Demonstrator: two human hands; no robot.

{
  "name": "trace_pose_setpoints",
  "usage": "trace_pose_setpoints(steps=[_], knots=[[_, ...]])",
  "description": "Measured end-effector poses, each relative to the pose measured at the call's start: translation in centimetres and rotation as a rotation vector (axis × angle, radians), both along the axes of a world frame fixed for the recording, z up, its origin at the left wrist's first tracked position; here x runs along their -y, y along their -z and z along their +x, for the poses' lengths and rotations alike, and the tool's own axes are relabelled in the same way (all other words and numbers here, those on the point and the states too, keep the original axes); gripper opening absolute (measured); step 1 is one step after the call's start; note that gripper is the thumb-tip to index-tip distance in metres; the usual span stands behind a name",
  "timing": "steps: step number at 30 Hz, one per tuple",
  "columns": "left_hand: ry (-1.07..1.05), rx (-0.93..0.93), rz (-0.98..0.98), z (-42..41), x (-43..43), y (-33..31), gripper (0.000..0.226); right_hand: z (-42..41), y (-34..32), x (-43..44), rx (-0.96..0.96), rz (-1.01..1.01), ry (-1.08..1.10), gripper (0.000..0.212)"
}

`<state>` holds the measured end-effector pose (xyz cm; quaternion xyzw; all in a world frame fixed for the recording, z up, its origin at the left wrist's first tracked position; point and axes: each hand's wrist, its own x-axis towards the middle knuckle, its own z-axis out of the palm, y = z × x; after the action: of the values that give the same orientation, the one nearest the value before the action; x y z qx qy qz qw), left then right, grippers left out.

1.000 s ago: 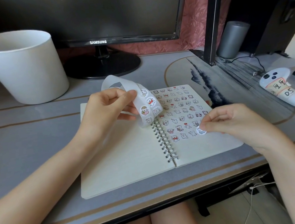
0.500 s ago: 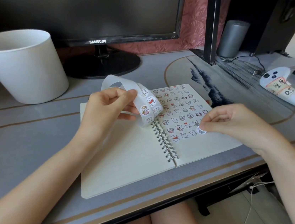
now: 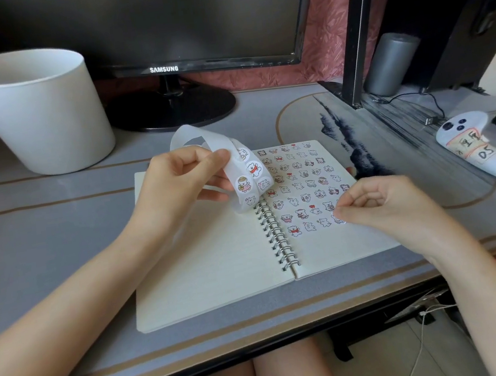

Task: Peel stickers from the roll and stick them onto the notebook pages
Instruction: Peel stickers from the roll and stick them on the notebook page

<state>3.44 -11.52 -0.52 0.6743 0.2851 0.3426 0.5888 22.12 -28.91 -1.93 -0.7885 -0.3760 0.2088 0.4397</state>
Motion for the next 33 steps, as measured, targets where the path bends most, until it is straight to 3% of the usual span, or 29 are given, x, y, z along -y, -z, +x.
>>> trace_pose_setpoints(steps=[10, 16, 33], knots=[[0.003, 0.004, -0.01, 0.04, -0.03, 0.03, 0.024, 0.2, 0.61, 0.55, 0.065, 0.042, 0.005, 0.018], [0.006, 0.007, -0.011, 0.01, -0.04, 0.01, 0.023, 0.35, 0.63, 0.63, 0.106, 0.027, 0.007, 0.011], [0.014, 0.01, -0.024, 0.02, 0.02, -0.03, 0.023, -0.1, 0.77, 0.32, 0.056, 0.06, 0.054, 0.013]])
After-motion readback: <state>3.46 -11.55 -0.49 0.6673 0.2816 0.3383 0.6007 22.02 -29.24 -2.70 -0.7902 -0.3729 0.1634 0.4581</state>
